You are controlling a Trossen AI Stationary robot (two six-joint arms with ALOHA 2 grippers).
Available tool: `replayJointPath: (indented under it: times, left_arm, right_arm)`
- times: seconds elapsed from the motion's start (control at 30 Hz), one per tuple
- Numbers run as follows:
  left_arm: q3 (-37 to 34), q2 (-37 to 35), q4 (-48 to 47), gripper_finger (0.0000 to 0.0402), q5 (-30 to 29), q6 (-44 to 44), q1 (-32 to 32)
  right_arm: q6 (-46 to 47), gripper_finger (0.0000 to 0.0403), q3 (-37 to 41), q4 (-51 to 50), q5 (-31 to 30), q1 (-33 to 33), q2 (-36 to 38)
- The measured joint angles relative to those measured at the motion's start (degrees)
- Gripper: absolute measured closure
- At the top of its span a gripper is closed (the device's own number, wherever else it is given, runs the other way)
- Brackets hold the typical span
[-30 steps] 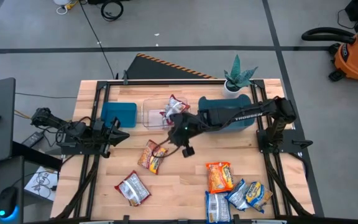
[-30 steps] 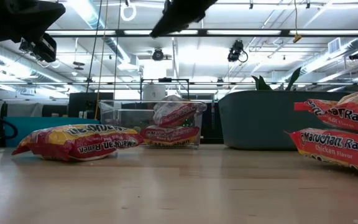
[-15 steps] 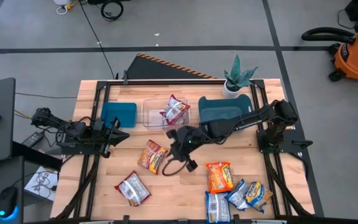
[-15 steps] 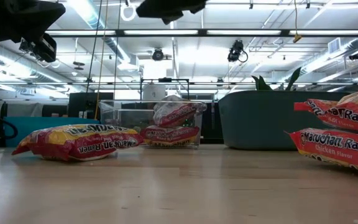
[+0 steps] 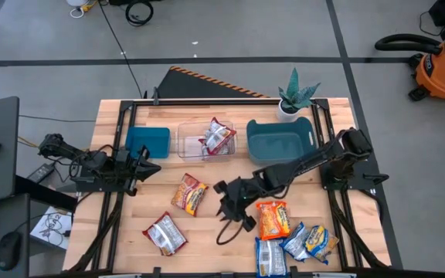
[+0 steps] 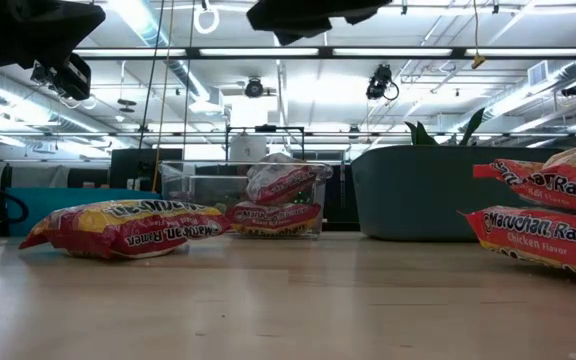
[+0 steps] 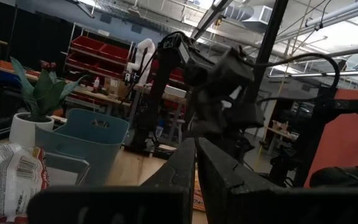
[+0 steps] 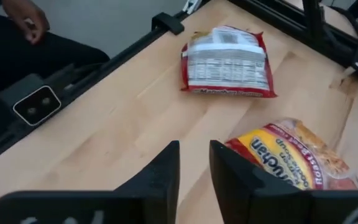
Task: Sort Maruchan noodles
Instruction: Put the red noodle pack into the transparent bin
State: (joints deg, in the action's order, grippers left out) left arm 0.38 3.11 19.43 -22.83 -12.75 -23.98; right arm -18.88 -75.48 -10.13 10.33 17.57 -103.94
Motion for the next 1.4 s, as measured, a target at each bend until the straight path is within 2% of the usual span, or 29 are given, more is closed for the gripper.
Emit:
replayJointPath:
  times: [0.2,0.4,0.63,0.97,1.4]
  left_arm:
    - [0.0,0.0,0.0,0.0379,0.0,0.0,0.0]
    - [0.0,0.0,0.0,0.0379,0.0,0.0,0.0]
    - [0.0,0.0,0.0,0.0379,0.0,0.0,0.0]
    - [0.0,0.0,0.0,0.0379,0.0,0.0,0.0]
    - [0.0,0.0,0.0,0.0379,0.0,0.0,0.0]
  right_arm:
    - [-1.3,0.0261,1.9,1.2,-0.3,0.8,0.0]
    - [-2.8,0.0231,1.9,-1.0,-0.2,-2.0,0.2]
    - [-0.8,0.0232,1.9,-0.2,-0.2,-4.3,0.3]
    - [-4.0,0.0233,7.3,13.4,-2.4,-5.7,0.3]
    - [-0.2,0.0233,11.1,27.7,-3.2,-4.3,0.1]
